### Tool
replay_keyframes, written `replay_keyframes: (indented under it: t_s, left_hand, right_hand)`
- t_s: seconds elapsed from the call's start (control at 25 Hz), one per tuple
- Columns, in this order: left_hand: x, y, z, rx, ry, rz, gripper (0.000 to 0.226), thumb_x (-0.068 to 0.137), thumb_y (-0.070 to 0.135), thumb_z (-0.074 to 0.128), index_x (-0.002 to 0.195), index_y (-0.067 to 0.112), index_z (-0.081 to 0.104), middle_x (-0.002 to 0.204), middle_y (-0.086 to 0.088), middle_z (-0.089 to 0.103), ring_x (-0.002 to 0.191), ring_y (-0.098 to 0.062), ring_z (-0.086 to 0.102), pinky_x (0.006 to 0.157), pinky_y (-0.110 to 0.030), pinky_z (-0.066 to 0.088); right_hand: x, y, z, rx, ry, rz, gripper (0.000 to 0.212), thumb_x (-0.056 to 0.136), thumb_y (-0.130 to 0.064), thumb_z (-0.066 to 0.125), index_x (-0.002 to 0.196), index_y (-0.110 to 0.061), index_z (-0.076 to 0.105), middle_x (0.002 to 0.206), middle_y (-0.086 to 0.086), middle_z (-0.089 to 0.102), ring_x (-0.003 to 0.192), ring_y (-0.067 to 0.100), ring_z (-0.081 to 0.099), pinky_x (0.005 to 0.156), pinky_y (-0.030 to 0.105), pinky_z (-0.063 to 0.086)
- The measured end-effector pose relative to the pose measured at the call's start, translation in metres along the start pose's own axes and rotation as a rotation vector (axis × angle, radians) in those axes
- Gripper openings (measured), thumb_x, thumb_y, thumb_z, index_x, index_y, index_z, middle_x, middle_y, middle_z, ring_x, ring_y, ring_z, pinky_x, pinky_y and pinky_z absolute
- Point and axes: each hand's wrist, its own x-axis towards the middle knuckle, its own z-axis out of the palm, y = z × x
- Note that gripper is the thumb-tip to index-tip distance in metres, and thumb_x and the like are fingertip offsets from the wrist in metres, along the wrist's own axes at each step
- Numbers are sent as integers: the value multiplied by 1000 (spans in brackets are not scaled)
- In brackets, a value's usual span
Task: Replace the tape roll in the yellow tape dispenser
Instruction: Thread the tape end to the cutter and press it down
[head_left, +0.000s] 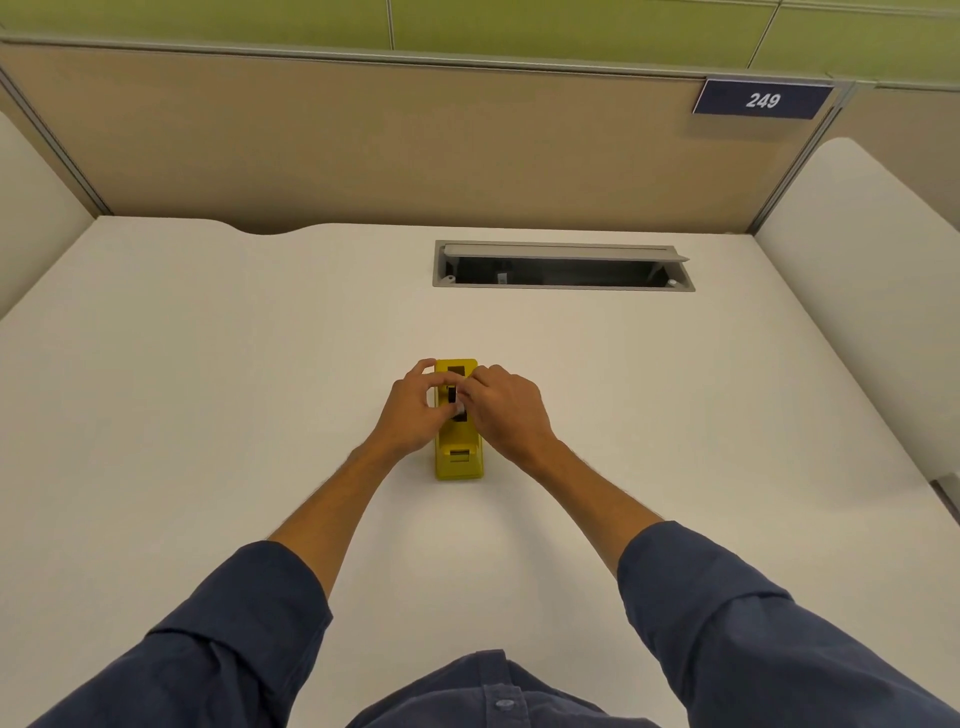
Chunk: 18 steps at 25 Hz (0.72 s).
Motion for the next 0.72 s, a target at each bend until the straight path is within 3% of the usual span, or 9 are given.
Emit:
replay_keyframes:
  t_s: [0.24,0.6,0.72]
  left_hand:
    - [2,-5,-3,111,-33,43,34,87,30,63,121,26,62,149,-5,37,126,-32,46,100,-43,45]
    - [2,-6,-2,131,-36,66,31,88,35,60,119,32,61,149,-5,37,129,-30,44,96,-34,39]
    - [3,-6,-2,120,-37,62,31,87,35,61,118,32,62,149,-5,38,128,-30,45,92,-30,38]
  right_hand:
    - [-5,4,3,-87,50,-98,14,70,-13,83,74,-11,70,71,4,69,59,24,61,43,23,38]
    - [-16,7,5,-27,91,18,33,78,-15,79,110,-17,69,91,6,74,73,23,68,46,24,47]
    - [-14,7,5,-6,69,26,30,79,-15,78,108,-17,69,91,9,73,72,26,68,46,26,47]
